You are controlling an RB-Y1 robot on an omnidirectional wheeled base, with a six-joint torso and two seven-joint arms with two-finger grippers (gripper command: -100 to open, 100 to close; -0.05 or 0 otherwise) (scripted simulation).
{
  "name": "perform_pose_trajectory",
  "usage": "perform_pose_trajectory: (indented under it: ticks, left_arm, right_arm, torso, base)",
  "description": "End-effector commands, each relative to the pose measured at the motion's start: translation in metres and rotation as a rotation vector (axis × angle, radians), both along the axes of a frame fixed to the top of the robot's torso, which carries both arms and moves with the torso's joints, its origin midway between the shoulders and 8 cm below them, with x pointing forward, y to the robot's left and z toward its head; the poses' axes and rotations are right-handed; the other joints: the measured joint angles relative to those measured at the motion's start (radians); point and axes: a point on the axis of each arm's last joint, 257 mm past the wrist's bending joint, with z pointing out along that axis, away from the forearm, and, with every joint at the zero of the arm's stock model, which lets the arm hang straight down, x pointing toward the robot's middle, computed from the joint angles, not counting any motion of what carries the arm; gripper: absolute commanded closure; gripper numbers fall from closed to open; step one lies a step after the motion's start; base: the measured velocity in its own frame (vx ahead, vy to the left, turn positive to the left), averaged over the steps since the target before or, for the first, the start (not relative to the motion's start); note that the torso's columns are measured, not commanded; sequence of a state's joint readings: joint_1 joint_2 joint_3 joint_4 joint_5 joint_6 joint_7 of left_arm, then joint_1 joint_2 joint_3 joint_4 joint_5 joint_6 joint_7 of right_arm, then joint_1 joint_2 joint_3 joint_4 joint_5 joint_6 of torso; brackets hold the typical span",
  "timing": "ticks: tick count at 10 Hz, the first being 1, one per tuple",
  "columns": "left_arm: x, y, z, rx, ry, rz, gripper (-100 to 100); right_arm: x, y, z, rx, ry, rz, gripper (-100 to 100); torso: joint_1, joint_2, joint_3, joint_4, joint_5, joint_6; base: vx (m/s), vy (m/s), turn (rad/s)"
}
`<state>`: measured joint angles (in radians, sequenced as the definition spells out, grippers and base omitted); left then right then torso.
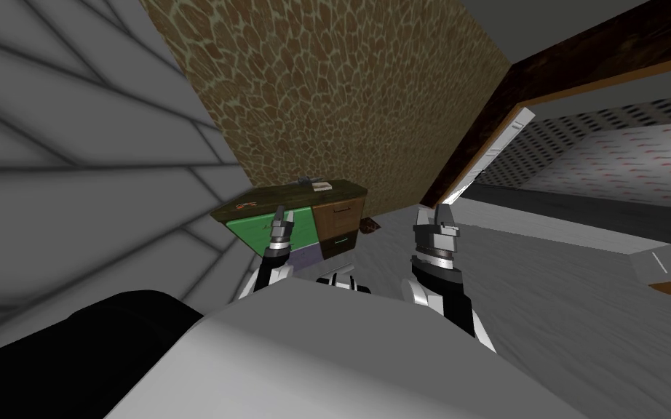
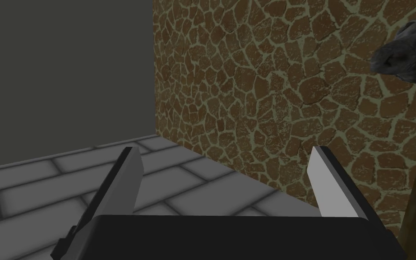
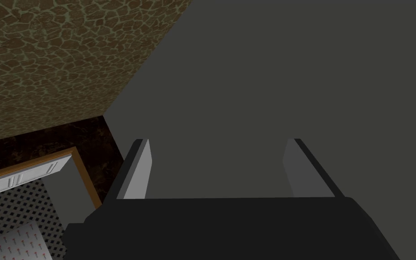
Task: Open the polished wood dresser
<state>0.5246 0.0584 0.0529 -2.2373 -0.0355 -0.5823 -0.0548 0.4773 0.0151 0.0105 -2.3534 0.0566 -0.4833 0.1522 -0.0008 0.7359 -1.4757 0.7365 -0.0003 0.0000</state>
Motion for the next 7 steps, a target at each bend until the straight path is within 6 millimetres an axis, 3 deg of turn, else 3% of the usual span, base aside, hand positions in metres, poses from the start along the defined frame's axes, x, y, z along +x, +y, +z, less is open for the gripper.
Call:
perform_pose_trajectory:
  ticks: [1,7]
  left_arm:
    - [0.008,0.000,-0.010,0.035,0.036,-0.017,-100]
    - [0.031,0.020,-0.050,0.039,0.147,-0.004,-100]
  right_arm:
    - [0.000,0.000,0.000,0.000,0.000,0.000,0]
    - [0.000,0.000,0.000,0.000,0.000,0.000,0]
  torso:
    - [0.000,0.001,-0.001,0.001,0.000,0.000]
    - [0.000,0.001,-0.001,0.001,0.000,0.000]
  base:
    - [0.050,-0.067,0.043]
    - [0.075,-0.093,0.072]
